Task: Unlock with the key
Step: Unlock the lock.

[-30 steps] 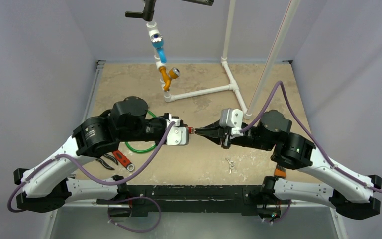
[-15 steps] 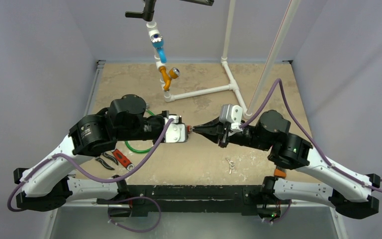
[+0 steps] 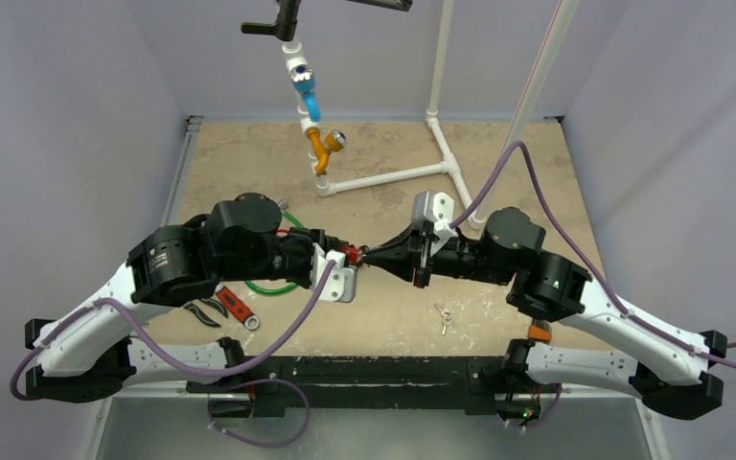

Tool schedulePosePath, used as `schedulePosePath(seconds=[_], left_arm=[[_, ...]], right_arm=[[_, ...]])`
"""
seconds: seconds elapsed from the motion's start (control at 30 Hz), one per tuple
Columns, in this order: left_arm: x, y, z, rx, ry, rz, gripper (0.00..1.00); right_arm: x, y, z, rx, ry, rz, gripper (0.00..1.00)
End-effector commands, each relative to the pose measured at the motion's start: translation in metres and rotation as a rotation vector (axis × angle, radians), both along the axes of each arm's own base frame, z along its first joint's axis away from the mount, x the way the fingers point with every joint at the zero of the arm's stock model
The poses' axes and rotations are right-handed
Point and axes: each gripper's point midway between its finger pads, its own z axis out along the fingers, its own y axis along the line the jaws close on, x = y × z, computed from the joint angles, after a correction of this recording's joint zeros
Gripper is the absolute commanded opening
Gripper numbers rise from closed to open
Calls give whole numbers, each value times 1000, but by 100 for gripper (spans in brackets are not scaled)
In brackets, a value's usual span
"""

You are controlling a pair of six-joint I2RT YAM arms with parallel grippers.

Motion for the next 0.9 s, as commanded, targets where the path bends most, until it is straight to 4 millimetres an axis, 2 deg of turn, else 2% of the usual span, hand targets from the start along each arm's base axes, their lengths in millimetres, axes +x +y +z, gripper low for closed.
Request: schedulePosePath(seconds=[0.0, 0.2, 0.6, 0.87], left_arm=[[-20, -44, 80, -251, -246, -222, 0], [-14, -42, 96, -278, -319, -189, 0], [-5, -42, 95, -251, -531, -186, 0], [-3, -41, 84, -223, -666, -198, 0]], right_arm=[[-1, 26, -34, -48, 185, 71, 0], [10, 18, -24, 48, 302, 88, 0], [11, 15, -16, 198, 520, 245, 0], [9, 11, -7, 277, 651, 356, 0]])
